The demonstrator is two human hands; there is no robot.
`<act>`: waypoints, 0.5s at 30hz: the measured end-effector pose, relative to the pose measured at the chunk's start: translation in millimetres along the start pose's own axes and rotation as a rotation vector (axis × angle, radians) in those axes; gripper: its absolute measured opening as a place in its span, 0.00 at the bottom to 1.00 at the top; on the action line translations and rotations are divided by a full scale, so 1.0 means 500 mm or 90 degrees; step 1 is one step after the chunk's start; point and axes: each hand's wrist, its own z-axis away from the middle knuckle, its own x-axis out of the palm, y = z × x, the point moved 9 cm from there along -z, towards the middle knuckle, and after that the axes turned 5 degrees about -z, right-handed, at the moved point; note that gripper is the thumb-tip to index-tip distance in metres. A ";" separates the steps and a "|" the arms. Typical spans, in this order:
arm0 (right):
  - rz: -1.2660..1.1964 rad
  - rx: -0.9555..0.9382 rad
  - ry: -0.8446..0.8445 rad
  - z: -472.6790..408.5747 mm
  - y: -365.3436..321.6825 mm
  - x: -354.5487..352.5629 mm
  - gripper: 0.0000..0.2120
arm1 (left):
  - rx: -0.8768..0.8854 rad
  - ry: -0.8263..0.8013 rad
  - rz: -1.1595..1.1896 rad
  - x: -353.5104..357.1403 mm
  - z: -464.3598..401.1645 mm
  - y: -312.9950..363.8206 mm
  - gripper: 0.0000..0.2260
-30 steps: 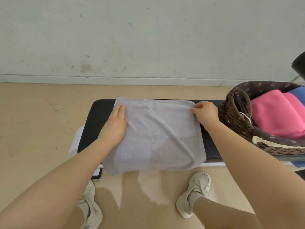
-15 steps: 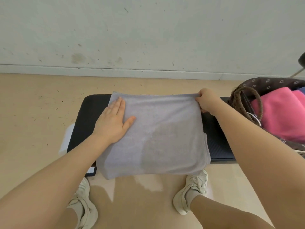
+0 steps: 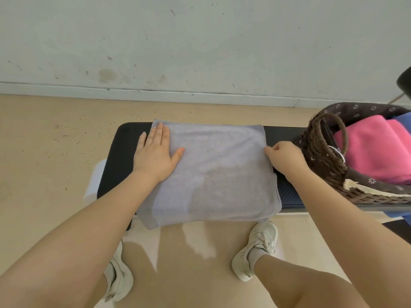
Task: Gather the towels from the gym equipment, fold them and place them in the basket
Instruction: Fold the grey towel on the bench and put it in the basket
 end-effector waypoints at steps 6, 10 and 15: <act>-0.009 -0.013 0.012 0.110 0.040 0.014 0.11 | 0.098 -0.013 0.090 0.001 0.107 0.092 0.27; -0.096 0.041 -0.017 0.137 0.050 0.024 0.20 | 0.092 -0.050 0.075 0.029 0.136 0.101 0.29; -0.122 0.119 -0.022 0.135 0.077 -0.007 0.08 | 0.057 -0.063 0.059 0.035 0.136 0.075 0.31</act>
